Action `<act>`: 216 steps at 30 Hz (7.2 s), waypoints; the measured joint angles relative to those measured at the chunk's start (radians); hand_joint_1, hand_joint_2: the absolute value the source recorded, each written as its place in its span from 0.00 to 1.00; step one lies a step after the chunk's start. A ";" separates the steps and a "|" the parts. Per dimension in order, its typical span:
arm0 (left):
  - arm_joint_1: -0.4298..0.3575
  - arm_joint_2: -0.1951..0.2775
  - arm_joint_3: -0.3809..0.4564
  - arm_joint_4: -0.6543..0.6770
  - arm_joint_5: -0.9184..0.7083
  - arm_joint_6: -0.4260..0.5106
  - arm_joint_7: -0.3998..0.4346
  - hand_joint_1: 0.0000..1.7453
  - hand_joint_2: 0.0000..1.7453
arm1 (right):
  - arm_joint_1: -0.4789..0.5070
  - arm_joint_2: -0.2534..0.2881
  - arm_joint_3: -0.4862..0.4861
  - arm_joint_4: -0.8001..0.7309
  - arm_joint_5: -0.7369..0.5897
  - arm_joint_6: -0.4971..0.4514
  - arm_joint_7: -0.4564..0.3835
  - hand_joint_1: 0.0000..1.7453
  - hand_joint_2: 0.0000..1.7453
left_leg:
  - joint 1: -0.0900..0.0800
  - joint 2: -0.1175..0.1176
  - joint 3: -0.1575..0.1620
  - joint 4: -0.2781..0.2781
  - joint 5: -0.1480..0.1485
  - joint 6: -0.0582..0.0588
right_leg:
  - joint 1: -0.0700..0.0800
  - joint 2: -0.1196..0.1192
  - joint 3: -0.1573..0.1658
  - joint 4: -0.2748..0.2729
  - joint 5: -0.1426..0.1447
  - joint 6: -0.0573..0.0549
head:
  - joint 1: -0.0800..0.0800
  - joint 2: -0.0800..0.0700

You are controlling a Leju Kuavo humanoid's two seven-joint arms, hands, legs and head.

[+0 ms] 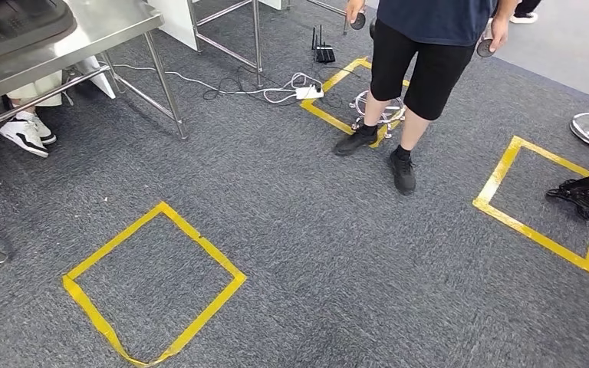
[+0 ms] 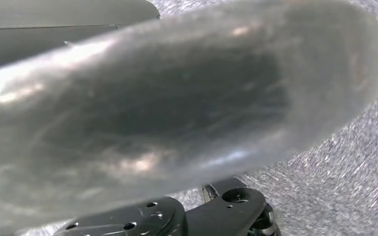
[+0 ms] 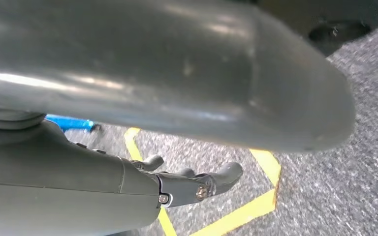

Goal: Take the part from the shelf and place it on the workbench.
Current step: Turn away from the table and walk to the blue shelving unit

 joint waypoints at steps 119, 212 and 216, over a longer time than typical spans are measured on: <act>-0.007 0.002 0.024 0.000 -0.013 -0.015 0.028 0.00 0.00 | 0.003 0.008 0.001 0.000 0.007 0.010 0.003 0.00 0.00 | -0.017 -0.013 -0.011 0.005 0.015 -0.002 | 0.012 0.086 0.057 -0.123 0.070 -0.029 | -0.014 0.000; -0.005 -0.002 0.031 0.000 -0.030 -0.033 -0.007 0.00 0.00 | -0.004 0.004 0.017 0.000 0.062 0.003 -0.019 0.00 0.00 | -0.025 0.019 -0.006 -0.023 0.031 0.029 | 0.012 -0.013 0.072 -0.066 0.022 -0.015 | -0.010 0.000; -0.004 -0.002 0.031 0.000 -0.030 -0.033 -0.007 0.00 0.00 | -0.004 0.002 0.017 0.000 0.064 0.003 -0.018 0.00 0.00 | -0.023 0.025 -0.008 -0.024 0.031 0.029 | 0.003 -0.018 -0.044 0.148 -0.063 -0.016 | -0.007 0.000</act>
